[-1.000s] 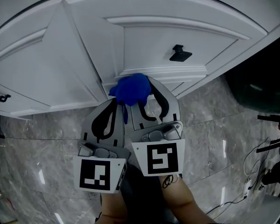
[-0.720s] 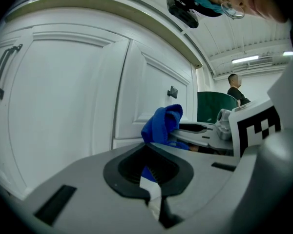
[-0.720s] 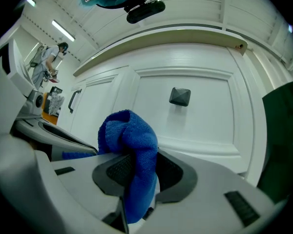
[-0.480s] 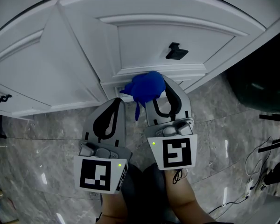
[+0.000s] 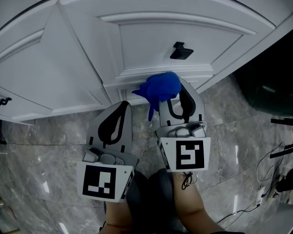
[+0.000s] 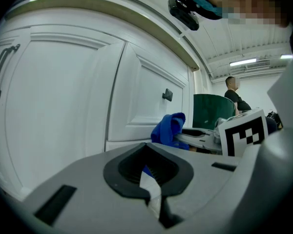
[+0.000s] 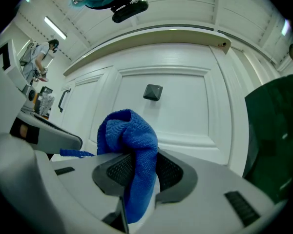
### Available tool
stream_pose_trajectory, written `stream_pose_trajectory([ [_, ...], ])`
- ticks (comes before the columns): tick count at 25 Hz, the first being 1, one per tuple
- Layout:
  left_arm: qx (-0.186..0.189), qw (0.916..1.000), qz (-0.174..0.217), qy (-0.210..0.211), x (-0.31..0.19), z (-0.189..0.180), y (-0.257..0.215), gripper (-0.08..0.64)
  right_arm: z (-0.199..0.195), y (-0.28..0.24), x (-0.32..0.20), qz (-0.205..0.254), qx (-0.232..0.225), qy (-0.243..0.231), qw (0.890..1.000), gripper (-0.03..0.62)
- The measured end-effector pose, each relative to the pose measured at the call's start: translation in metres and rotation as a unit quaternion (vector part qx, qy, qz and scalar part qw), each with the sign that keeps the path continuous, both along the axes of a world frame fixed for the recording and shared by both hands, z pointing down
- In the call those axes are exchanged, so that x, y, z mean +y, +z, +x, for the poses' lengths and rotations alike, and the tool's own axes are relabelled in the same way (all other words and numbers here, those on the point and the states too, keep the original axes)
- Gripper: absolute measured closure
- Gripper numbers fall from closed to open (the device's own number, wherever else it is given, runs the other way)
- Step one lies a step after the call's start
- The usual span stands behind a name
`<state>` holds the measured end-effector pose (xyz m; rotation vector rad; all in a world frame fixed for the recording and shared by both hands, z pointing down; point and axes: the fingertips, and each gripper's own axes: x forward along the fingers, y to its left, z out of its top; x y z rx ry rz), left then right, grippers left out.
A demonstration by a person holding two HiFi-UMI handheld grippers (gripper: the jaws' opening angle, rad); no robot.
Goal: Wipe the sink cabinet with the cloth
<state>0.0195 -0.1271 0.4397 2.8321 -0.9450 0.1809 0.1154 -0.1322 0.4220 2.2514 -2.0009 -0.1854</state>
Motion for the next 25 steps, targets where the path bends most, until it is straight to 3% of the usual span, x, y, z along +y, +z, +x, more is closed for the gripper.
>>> stream_pose_trajectory([
  [25,0.005,1.0,0.002,0.006,0.004,0.0,-0.004,0.56,0.036,0.002,0.013,0.002,-0.006,0.064,0.998,0.477],
])
